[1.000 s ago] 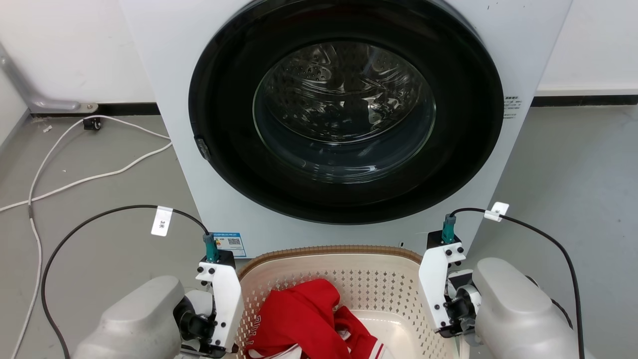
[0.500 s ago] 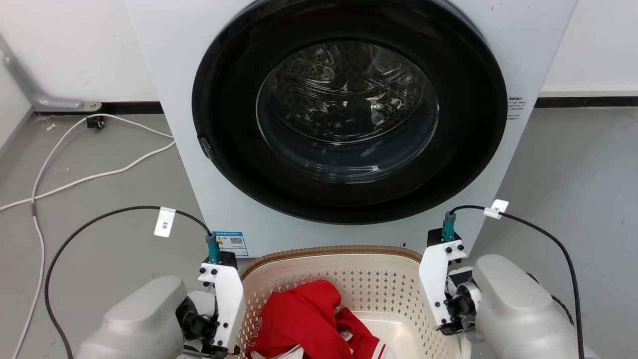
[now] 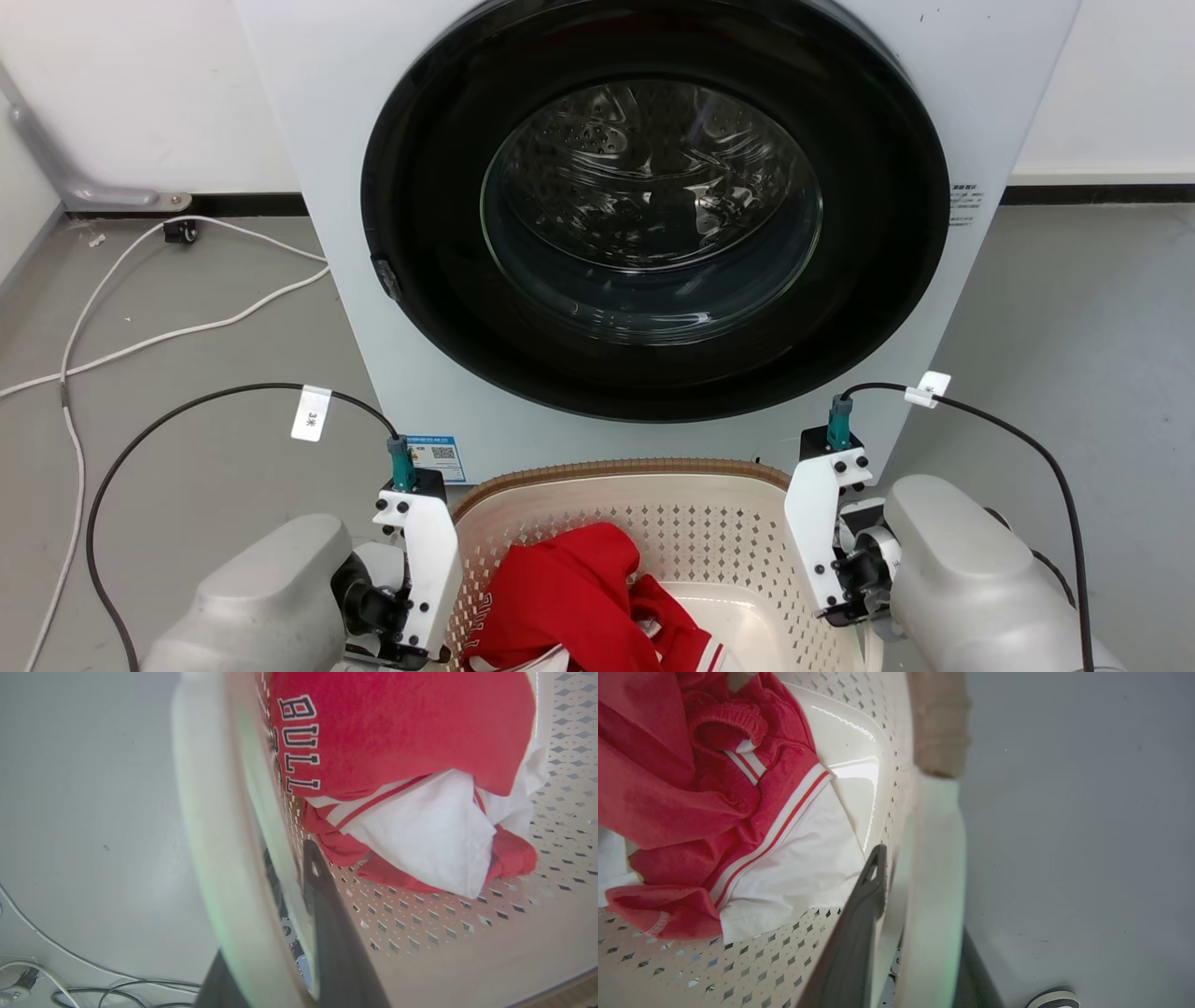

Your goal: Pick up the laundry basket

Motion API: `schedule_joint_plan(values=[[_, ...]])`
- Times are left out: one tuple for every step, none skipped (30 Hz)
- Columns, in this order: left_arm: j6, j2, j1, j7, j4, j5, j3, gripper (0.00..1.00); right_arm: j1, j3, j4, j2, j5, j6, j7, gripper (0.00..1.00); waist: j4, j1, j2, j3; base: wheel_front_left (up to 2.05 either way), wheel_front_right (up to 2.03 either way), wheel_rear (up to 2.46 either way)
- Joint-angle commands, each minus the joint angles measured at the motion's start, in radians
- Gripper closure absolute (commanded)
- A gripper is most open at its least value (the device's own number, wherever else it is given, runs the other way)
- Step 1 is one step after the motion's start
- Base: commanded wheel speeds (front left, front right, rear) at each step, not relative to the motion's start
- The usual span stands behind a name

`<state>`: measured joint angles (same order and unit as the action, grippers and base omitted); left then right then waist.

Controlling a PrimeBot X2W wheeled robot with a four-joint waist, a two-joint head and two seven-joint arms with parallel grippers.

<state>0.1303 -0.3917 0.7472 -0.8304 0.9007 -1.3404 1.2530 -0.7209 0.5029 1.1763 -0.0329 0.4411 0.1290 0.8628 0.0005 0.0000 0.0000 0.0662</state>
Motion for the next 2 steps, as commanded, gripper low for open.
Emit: schedule_joint_plan(values=[[0.0, -0.025, 0.003, -0.012, 0.015, 0.019, 0.013, 1.0, -0.018, 0.006, 0.004, -0.032, -0.007, 0.003, -0.007, 1.0, 0.0, 0.0, 0.0, 0.001, 0.0, 0.0, 0.0], [0.0, -0.026, 0.003, -0.012, 0.015, 0.019, 0.013, 1.0, -0.02, 0.006, 0.006, -0.031, -0.007, 0.003, -0.008, 1.0, 0.0, 0.0, 0.0, 0.001, 0.0, 0.0, 0.0]])
